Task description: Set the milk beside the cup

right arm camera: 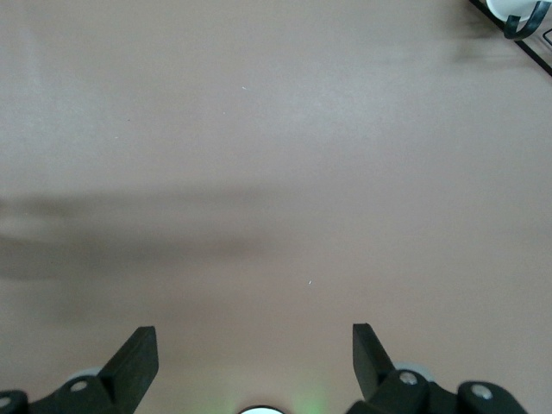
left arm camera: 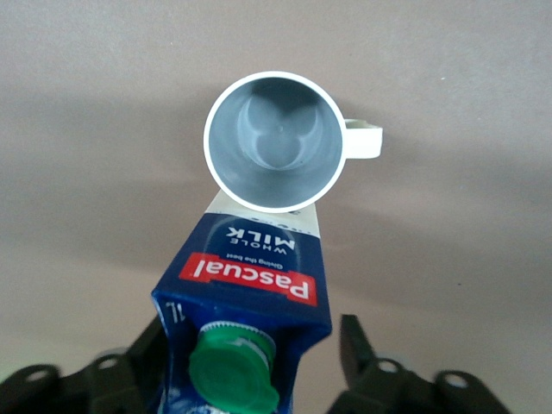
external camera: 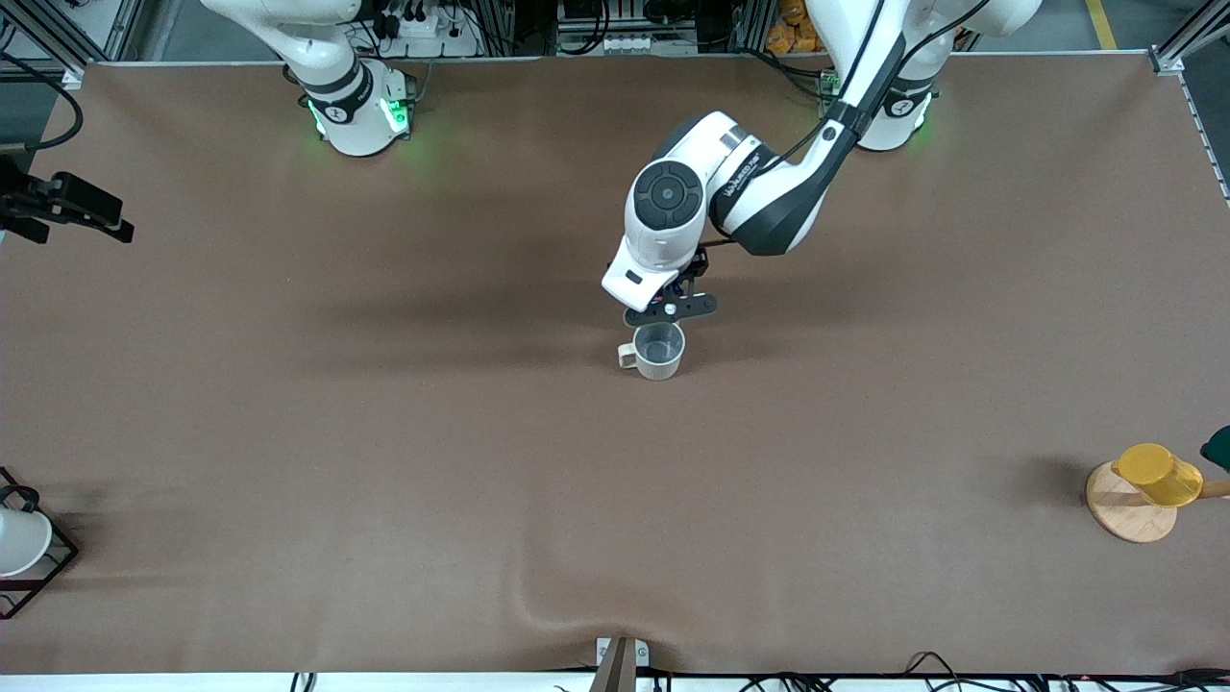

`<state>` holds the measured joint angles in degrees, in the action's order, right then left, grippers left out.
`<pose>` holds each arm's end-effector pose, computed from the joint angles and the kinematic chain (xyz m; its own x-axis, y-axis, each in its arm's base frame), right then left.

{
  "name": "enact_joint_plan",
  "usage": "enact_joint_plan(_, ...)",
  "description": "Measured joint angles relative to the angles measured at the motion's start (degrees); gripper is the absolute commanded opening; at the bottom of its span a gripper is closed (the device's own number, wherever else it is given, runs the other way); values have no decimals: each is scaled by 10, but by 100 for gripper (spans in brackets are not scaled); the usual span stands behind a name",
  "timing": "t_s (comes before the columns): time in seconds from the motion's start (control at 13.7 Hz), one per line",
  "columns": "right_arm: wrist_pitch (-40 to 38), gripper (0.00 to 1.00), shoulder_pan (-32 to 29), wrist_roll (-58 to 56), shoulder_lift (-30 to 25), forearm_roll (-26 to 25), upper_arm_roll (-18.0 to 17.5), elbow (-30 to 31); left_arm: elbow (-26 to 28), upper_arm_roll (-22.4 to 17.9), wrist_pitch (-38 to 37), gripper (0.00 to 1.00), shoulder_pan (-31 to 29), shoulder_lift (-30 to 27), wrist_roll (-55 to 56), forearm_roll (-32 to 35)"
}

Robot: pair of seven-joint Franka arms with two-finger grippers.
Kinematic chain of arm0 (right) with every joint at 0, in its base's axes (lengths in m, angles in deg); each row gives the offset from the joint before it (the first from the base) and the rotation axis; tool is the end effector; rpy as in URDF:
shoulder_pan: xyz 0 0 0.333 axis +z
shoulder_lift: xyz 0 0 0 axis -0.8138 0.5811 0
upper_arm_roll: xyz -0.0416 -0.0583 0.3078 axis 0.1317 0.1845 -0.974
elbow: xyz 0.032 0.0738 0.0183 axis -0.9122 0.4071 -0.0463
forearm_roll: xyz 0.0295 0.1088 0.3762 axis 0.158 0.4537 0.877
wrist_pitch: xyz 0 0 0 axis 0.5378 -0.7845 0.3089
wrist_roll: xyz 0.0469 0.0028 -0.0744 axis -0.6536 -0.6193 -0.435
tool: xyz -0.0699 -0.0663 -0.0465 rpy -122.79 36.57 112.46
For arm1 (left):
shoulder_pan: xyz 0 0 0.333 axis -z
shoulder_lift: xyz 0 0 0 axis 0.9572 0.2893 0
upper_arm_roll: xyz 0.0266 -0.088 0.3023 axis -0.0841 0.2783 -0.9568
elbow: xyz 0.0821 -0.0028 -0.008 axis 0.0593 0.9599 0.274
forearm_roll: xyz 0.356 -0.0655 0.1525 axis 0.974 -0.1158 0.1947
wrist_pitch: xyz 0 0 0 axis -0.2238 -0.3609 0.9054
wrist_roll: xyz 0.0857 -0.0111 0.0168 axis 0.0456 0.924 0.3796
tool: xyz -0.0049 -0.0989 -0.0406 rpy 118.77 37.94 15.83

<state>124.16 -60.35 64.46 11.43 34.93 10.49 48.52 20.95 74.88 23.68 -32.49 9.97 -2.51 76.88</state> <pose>0.5329 -0.0418 0.6322 0.9974 -0.0064 -0.0717 -0.0073 -0.9999 -0.0123 0.4670 -0.4714 0.3389 0.9693 0.1597 -0.1870 0.1596 -0.9871 -0.0157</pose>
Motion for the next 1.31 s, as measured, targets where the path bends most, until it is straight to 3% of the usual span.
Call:
enact_joint_plan(0.44, 1, 100, 0, -1, 0, 0, 0, 0, -3, -5, -38, 100, -24, -75, 0, 0)
enact_joint_plan(0.66, 2, 100, 0, -1, 0, 0, 0, 0, -3, -9, -55, 100, -78, -118, -3, 9)
enact_joint_plan(0.95, 3, 100, 0, -1, 0, 0, 0, 0, -2, -10, -75, 100, -150, -148, -49, 85)
enact_joint_plan(1.31, 18, 100, 0, -1, 0, 0, 0, 0, -3, -11, -145, 100, -225, -191, -150, 91)
